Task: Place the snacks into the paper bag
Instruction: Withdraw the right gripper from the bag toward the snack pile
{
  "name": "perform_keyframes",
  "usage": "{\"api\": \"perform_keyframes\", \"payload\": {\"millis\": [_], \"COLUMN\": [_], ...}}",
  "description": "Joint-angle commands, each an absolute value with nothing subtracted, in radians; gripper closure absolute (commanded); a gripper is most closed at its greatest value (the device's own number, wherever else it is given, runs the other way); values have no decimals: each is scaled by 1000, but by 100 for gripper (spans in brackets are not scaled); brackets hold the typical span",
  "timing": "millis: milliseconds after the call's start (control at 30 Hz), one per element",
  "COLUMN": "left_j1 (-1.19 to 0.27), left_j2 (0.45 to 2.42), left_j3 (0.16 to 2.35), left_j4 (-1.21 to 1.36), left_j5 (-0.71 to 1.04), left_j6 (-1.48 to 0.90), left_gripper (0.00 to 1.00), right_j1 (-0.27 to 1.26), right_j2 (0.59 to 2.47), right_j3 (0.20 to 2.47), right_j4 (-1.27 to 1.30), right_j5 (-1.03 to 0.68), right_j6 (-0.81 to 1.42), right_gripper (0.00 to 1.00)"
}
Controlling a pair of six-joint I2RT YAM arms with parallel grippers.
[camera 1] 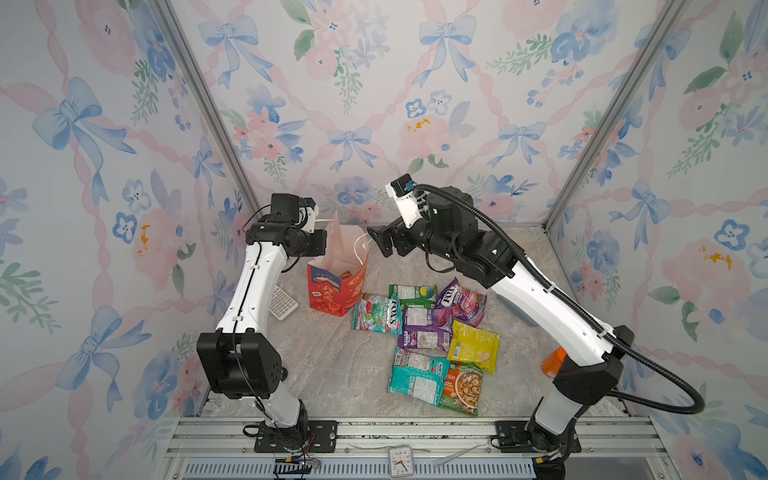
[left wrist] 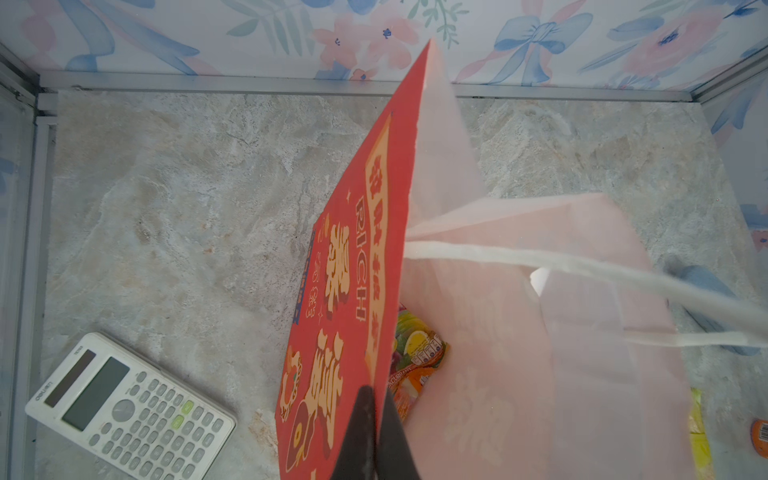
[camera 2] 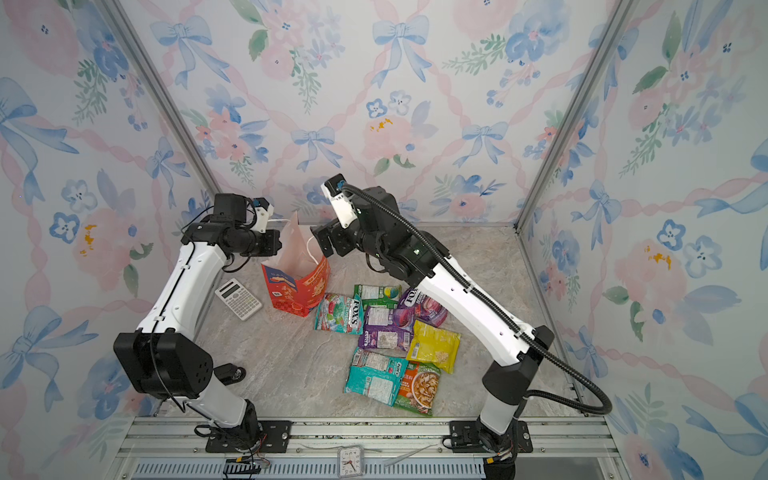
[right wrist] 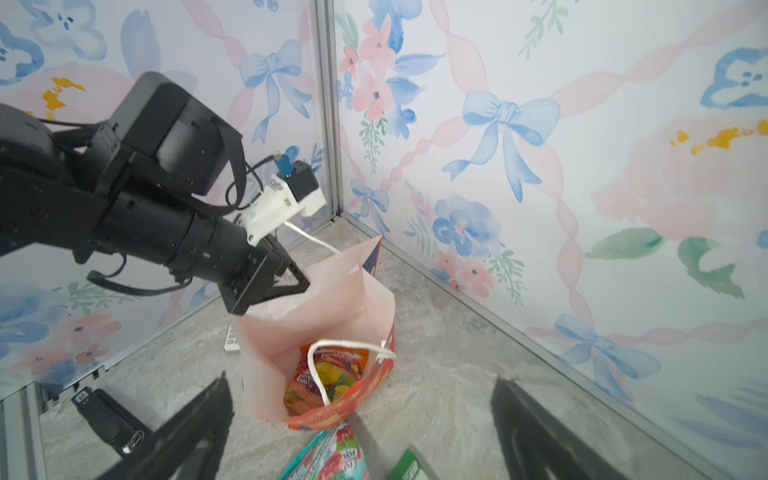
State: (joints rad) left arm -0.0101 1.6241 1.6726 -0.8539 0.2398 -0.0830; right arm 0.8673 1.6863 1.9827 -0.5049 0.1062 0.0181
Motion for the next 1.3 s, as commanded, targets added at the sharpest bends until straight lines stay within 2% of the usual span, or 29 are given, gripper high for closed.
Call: {"api": "perform_keyframes", "payload": {"millis": [0, 200, 433, 567, 767, 933, 1133, 1267], "left_j1": [0, 2, 4, 5, 3, 3, 4, 3], "left_j2": [1624, 1623, 1608, 1602, 1594, 1594, 1591, 1595], "left_j3": [1649, 1629, 1607, 1597, 1582, 1571, 1566, 1565], "left_j4": [-856, -843, -818, -801, -790, -773, -770, -766], "left_j5": [215, 174, 140, 143, 148, 155, 167, 170], "left_j6": [-99, -109, -125, -130, -133, -137, -135, -137], "left_gripper": [100, 100, 100, 100, 100, 100, 100, 100], "right_j1": [837, 777, 720, 708, 709, 719, 734, 747], "right_j2": [1569, 1354, 1287, 1312, 1326, 1366, 1351, 1375], "right_j3": [1777, 1392, 1130, 1074, 957, 949, 837, 861], "right_j4": [-439, -369, -398, -421, -351, -369, -305, -293], "right_j5": [121, 117, 67, 14, -85, -141, -144, -152], "right_j6": [89, 227, 361, 416, 499, 545, 617, 610], "right_gripper": [2, 3, 2, 1, 6, 13, 18, 26]}}
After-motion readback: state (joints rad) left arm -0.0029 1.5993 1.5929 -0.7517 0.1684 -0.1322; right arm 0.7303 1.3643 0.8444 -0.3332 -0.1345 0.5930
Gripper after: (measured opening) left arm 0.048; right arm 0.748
